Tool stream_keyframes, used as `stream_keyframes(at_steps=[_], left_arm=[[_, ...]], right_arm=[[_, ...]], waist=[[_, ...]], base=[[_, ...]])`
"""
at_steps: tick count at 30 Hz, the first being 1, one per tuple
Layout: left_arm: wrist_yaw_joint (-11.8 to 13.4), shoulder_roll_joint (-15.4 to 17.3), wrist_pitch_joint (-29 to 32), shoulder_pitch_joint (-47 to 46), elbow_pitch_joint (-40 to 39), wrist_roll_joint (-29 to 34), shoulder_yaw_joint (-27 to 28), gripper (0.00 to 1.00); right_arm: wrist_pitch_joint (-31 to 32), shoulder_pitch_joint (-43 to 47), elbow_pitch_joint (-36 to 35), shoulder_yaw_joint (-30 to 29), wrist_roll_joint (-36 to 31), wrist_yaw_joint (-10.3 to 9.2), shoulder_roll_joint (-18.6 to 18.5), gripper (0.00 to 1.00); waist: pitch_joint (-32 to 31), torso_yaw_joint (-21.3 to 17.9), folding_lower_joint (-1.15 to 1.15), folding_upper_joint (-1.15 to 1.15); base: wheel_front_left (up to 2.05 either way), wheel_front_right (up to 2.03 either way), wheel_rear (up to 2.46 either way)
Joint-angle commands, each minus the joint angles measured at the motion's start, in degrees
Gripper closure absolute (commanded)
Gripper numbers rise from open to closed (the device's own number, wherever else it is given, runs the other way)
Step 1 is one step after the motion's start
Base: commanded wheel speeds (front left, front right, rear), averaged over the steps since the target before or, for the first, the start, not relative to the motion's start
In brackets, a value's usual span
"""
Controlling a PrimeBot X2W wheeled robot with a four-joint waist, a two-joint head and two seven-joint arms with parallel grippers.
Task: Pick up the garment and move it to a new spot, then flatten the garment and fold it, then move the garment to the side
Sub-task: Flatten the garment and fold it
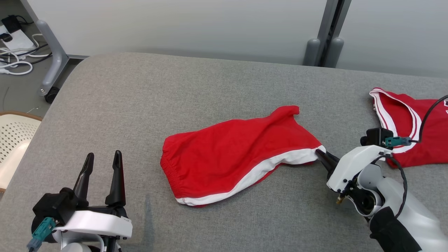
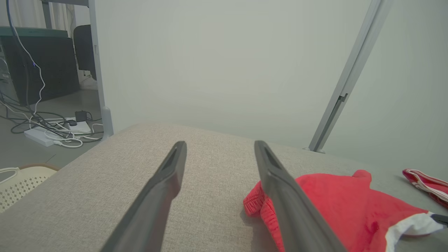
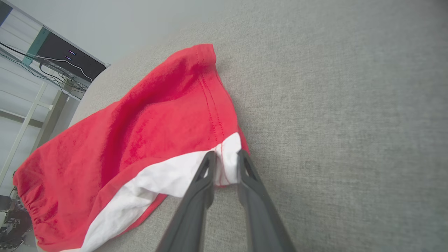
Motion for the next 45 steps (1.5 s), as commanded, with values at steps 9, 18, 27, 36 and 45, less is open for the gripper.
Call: stream_keyframes(at_steps=[9,18,27,36,45], left_arm=[[0.1,0.5,-0.3,-0.9,0.5,-0.3,-0.1,0.0],[0.4,0.7,-0.5,0.8,0.9,-0.6,-0.2,0.0],[0.7,1.0,-0.5,1.5,0.9,-0.8,-0.5,0.0],[0.9,1.2,-0.5,1.6,0.8,-1.2,-0.6,0.0],[1.0,1.3,-0.6,1.6,1.1,-1.6,-0.9,0.0]], right_arm=[[-4.8,-1.0,-1.5,3.2,1.5,0.05,-1.8,1.0],[-7.5,3.5,-8.5,8.2,2.1,0.05,-5.2,1.0],[-5.3,8.8,-15.1,10.3,3.3,0.05,-8.6,1.0],[-4.2,14.4,-18.7,9.1,2.6,0.05,-10.3,1.0],[-3.6,19.3,-19.4,6.9,0.0,0.05,-9.1,1.0]], waist=[[-0.3,-1.0,0.0,0.0],[-2.3,-3.1,0.0,0.0],[-3.0,-4.8,0.0,0.0],[-3.1,-5.3,0.0,0.0],[-3.0,-5.6,0.0,0.0]], base=[[0.0,0.0,0.0],[0.0,0.0,0.0],[0.0,0.0,0.0],[0.0,0.0,0.0],[0.0,0.0,0.0]])
